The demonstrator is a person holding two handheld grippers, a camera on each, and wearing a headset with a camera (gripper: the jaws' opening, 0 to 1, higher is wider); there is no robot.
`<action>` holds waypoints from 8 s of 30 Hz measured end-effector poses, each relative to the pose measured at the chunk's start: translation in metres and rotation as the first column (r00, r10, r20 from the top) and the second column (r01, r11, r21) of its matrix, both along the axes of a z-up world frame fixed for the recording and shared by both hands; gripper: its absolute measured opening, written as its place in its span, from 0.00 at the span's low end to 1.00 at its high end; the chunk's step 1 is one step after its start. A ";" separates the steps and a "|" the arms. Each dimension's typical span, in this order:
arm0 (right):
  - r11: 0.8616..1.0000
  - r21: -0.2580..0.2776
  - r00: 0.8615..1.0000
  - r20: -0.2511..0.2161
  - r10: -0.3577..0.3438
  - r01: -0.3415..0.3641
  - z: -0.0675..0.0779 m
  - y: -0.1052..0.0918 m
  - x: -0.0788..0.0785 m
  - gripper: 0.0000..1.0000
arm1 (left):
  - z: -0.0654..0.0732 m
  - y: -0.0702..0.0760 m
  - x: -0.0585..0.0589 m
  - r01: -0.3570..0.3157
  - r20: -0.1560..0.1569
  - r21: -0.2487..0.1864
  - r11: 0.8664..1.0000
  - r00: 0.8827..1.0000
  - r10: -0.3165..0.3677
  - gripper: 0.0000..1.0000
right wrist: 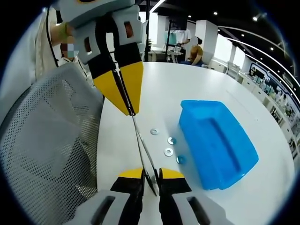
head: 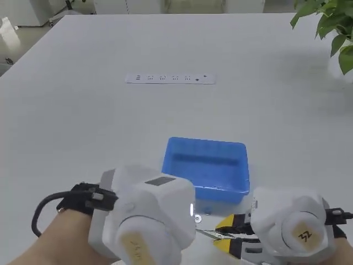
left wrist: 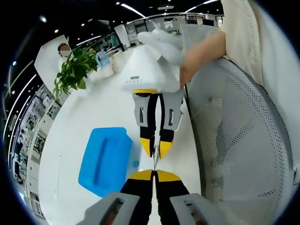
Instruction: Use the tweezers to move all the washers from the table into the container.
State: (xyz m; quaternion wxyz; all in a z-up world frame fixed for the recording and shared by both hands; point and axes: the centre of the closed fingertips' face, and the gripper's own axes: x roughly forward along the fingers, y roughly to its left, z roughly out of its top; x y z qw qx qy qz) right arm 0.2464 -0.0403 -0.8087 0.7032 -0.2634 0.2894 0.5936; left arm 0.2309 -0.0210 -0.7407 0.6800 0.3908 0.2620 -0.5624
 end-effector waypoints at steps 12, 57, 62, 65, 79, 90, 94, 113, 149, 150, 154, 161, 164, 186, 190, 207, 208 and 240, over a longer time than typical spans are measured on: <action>0.996 0.083 1.000 -0.004 -0.008 0.008 0.014 0.014 -0.004 0.07 | 0.028 -0.013 -0.001 -0.014 -0.028 -0.079 0.997 1.000 0.012 0.00; 0.909 0.258 0.927 -0.275 -0.254 0.326 0.035 -0.006 0.026 0.02 | 0.035 0.022 0.037 -0.499 -0.281 -0.344 0.795 0.863 0.420 0.29; 0.898 0.293 0.929 -0.273 -0.250 0.328 0.050 -0.005 0.026 0.02 | 0.024 0.038 0.022 -0.598 -0.310 -0.369 0.712 0.801 0.512 0.39; 0.897 0.322 0.942 -0.240 -0.233 0.304 0.069 -0.002 0.029 0.02 | 0.028 0.038 0.017 -0.639 -0.341 -0.424 0.642 0.769 0.541 0.42; 0.875 0.382 0.955 -0.122 -0.271 0.297 0.117 0.004 0.071 0.03 | 0.064 0.085 0.034 -0.682 -0.272 -0.578 0.449 0.680 0.681 0.64; 0.830 0.309 0.884 -0.111 -0.454 0.465 0.081 -0.019 0.127 0.03 | 0.068 0.085 0.032 -0.670 -0.275 -0.600 0.438 0.687 0.673 0.70; 0.804 0.303 0.857 -0.113 -0.502 0.511 0.070 -0.025 0.142 0.03 | 0.071 0.086 0.034 -0.661 -0.265 -0.611 0.437 0.690 0.674 0.72; 0.829 0.262 0.868 -0.106 -0.485 0.495 0.049 -0.019 0.134 0.03 | 0.068 0.087 0.035 -0.666 -0.264 -0.601 0.442 0.688 0.676 0.74; 0.885 0.282 0.929 -0.141 -0.343 0.370 0.038 0.017 0.065 0.03 | 0.061 0.089 0.029 -0.671 -0.256 -0.576 0.467 0.691 0.676 0.73; 0.885 0.278 0.928 -0.131 -0.350 0.373 0.035 0.016 0.067 0.03 | 0.061 0.090 0.029 -0.673 -0.257 -0.574 0.466 0.688 0.678 0.73; 0.866 0.307 0.918 -0.175 -0.357 0.395 0.039 0.017 0.070 0.03 | 0.060 0.093 0.028 -0.679 -0.257 -0.571 0.461 0.682 0.685 0.73; 0.877 0.298 0.925 -0.158 -0.345 0.378 0.037 0.021 0.068 0.03 | 0.059 0.093 0.029 -0.679 -0.255 -0.569 0.464 0.683 0.685 0.73; 0.882 0.293 0.929 -0.151 -0.339 0.369 0.037 0.022 0.067 0.03 | 0.060 0.092 0.030 -0.676 -0.256 -0.571 0.466 0.686 0.681 0.73; 0.903 0.278 0.938 -0.209 -0.276 0.328 0.036 0.028 0.053 0.04 | 0.061 0.090 0.027 -0.666 -0.252 -0.574 0.476 0.697 0.672 0.72; 0.908 0.271 0.941 -0.203 -0.271 0.320 0.037 0.028 0.052 0.04 | 0.062 0.090 0.028 -0.665 -0.251 -0.575 0.477 0.698 0.670 0.72; 0.950 0.238 0.978 -0.097 -0.186 0.205 0.033 0.028 0.041 0.04 | 0.061 0.086 0.027 -0.657 -0.244 -0.573 0.491 0.708 0.662 0.72; 0.955 0.234 0.983 -0.073 -0.169 0.181 0.033 0.029 0.039 0.03 | 0.061 0.086 0.027 -0.656 -0.243 -0.572 0.492 0.709 0.662 0.72; 0.876 0.391 0.959 -0.086 -0.271 0.282 0.107 0.014 0.083 0.03 | 0.060 0.089 0.026 -0.654 -0.235 -0.570 0.497 0.710 0.664 0.71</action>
